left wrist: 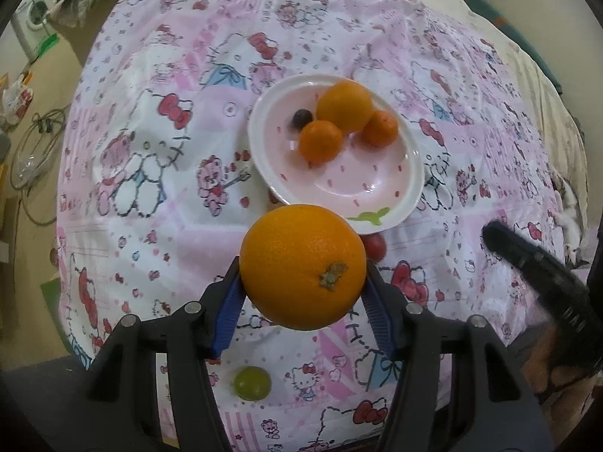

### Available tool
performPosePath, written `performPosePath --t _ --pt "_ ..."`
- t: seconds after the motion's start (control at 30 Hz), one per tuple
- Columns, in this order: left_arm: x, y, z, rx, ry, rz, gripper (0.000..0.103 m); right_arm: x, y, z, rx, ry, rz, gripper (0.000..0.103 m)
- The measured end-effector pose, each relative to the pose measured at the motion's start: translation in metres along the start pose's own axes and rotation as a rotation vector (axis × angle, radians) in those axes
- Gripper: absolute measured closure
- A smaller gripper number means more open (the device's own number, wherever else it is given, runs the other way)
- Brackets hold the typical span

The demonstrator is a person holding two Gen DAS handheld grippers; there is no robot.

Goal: Organize fruits
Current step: 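Carry the large orange and the dark grape over the white plate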

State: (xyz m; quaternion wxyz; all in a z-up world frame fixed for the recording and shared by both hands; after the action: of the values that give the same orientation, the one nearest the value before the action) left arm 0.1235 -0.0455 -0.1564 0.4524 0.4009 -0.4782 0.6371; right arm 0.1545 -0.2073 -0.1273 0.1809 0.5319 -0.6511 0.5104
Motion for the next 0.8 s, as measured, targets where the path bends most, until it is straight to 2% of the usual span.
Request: performPosePath --t 0.27,0.8 --pt "0.001 -0.017 0.003 -0.033 -0.009 0.006 0.048 0.009 -0.039 0.010 0.010 -0.011 0.059 0.079" --pt "-0.025 -0.059 0.009 -0.074 -0.018 -0.008 0.048 -0.030 -0.069 0.017 0.012 -0.035 0.021 0.079"
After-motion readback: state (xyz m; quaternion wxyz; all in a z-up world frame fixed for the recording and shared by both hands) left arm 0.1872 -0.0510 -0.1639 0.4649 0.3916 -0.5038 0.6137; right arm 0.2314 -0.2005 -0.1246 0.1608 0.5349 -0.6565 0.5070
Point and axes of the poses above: each gripper's, at about its wrist camera, not at the fingertips, and x roughly against the way its jaws point, z to its right, y to its underside, the point moved 10 cm from there along -x, roughly the way its jaws point, and after that the axes turned 2 degrees about -z, right-handed, at the moved point
